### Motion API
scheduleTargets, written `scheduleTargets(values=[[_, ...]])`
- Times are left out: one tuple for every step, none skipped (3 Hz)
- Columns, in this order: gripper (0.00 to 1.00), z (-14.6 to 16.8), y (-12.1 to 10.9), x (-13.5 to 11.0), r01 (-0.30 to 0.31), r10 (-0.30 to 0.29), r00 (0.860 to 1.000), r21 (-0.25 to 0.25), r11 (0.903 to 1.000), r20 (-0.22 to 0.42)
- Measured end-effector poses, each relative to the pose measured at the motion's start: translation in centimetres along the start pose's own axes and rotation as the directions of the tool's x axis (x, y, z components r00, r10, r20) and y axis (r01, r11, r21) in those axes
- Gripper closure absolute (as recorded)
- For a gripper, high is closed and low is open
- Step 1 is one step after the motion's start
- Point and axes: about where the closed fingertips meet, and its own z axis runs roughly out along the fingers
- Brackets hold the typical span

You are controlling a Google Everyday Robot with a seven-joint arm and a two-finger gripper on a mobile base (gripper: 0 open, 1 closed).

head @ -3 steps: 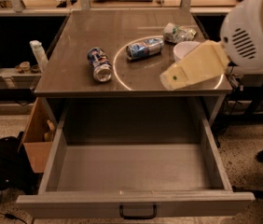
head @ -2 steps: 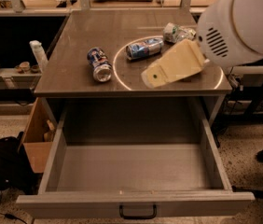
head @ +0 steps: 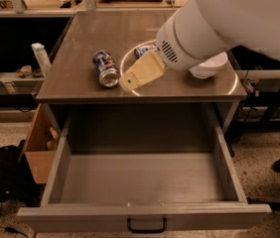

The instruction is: Place pepsi can into top drawer

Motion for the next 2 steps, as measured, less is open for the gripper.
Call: scheduleTargets(values=[[0.0,-0.3,-0.3,-0.5,0.011,-0.011,1.0,-0.001,0.9999,0.01],[0.0,0.2,-1.6,-0.8,-0.01,0.011,1.0,-0.037,0.9993,0.009]])
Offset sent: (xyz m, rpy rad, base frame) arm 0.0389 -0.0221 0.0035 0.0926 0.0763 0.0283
